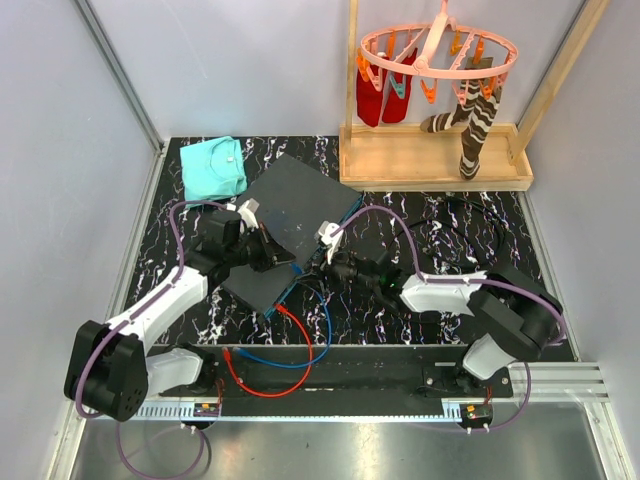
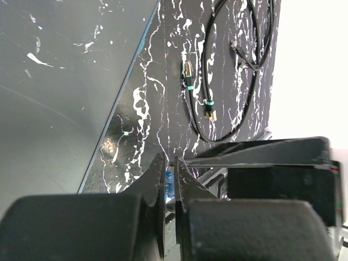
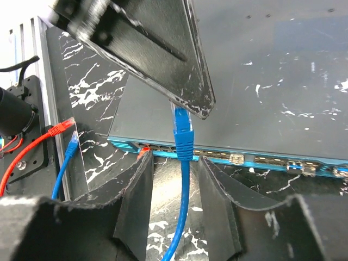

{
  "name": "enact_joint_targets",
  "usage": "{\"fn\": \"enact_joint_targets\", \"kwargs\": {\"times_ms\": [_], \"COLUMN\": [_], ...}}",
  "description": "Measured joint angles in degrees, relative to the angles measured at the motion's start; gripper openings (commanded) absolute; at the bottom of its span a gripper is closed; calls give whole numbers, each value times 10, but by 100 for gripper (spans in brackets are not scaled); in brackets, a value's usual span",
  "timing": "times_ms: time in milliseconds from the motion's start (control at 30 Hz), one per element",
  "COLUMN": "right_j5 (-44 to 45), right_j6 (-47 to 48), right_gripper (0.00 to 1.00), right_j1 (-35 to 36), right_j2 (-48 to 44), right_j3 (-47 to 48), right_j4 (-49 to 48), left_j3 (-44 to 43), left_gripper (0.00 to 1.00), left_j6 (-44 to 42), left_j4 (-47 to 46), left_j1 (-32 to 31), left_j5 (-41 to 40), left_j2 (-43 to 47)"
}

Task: Insert the plug into the switch port
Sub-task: Pick up the connector from the center of the board.

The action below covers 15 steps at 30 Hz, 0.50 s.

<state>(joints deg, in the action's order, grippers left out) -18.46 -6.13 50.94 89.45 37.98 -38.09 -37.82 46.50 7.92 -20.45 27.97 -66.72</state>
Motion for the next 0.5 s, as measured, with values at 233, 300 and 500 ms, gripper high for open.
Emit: {"fn": "enact_joint_targets", "kwargs": {"times_ms": [233,300,500], "right_j5": [-13,-18,-29], "right_j6": [0,0,0], "right_gripper": [40,38,28], "right_j1": [-1,-2,-10], "right_j2": [28,31,31], "right_j3": [7,12,22], "right_j4": [-28,-34,-43], "left_j3": [1,1,3], "left_gripper": [0,0,0], "left_j6": [-1,-1,-4], "left_j4": [-2,-2,-1], "left_j1": [0,0,0], "left_j5": [8,9,9], "left_j2": [14,15,17]}}
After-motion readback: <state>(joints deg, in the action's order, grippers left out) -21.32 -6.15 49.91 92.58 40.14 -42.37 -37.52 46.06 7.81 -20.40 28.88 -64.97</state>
